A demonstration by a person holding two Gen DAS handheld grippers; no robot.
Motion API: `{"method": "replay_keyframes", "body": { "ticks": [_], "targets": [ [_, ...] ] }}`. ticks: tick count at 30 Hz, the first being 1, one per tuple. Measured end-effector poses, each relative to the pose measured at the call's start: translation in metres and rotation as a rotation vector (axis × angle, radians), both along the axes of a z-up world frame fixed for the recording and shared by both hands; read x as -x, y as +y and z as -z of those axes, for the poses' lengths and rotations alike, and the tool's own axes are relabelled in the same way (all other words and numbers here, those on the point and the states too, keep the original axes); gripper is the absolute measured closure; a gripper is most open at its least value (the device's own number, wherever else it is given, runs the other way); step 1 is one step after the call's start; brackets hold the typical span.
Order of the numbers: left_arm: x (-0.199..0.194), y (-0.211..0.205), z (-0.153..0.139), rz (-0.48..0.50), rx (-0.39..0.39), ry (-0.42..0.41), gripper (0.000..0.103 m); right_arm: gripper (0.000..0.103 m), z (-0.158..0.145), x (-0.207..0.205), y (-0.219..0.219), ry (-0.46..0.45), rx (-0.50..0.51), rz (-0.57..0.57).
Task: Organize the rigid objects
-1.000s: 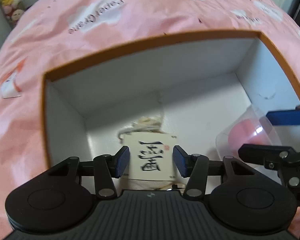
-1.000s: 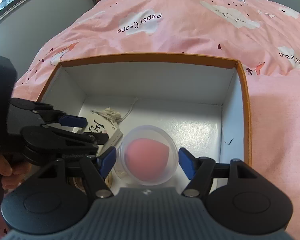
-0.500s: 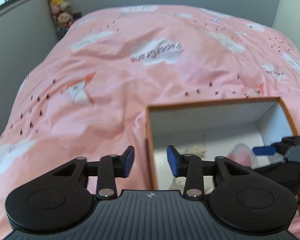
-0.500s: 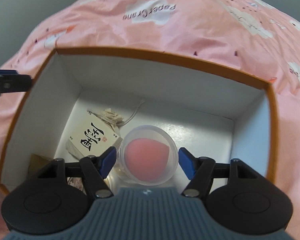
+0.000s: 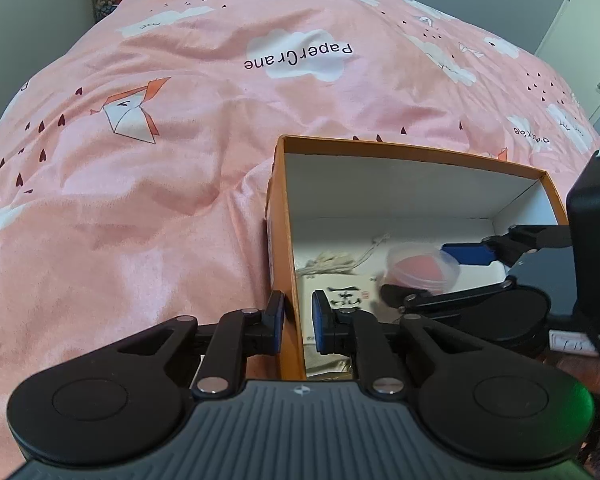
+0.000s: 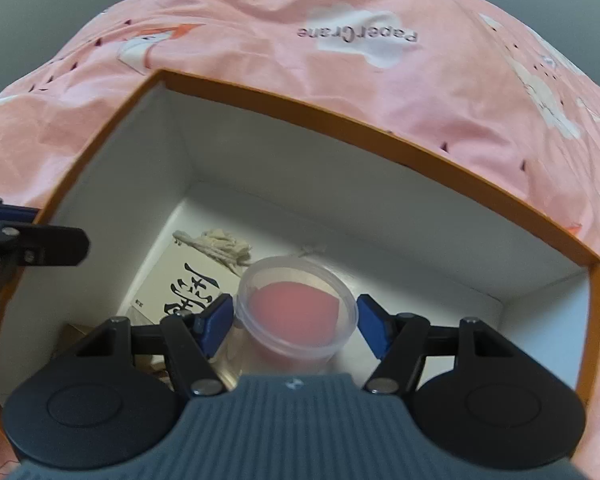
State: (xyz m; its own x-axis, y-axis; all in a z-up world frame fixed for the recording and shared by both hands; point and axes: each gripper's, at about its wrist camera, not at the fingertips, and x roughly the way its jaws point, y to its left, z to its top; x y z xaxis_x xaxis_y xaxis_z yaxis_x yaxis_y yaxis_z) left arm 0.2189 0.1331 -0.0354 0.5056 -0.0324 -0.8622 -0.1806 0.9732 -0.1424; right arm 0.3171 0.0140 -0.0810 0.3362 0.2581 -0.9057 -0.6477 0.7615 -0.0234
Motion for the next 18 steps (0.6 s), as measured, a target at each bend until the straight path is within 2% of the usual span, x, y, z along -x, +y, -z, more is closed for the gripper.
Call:
{"method": "replay_keyframes", "body": {
  "ticks": [6,11,18],
  "targets": [
    [0.0,-0.003,0.0,-0.004,-0.008,-0.001,0.087,0.037,0.004,0.005,0.007,0.044,-0.047,-0.013],
    [0.002,0.001,0.0,-0.004,0.006,-0.012,0.088,0.036,0.004,0.009,0.008,0.036,-0.053,-0.018],
    [0.002,-0.003,-0.003,0.006,-0.021,-0.024,0.088,0.035,0.002,0.01,0.002,0.059,-0.047,-0.036]
  ]
}}
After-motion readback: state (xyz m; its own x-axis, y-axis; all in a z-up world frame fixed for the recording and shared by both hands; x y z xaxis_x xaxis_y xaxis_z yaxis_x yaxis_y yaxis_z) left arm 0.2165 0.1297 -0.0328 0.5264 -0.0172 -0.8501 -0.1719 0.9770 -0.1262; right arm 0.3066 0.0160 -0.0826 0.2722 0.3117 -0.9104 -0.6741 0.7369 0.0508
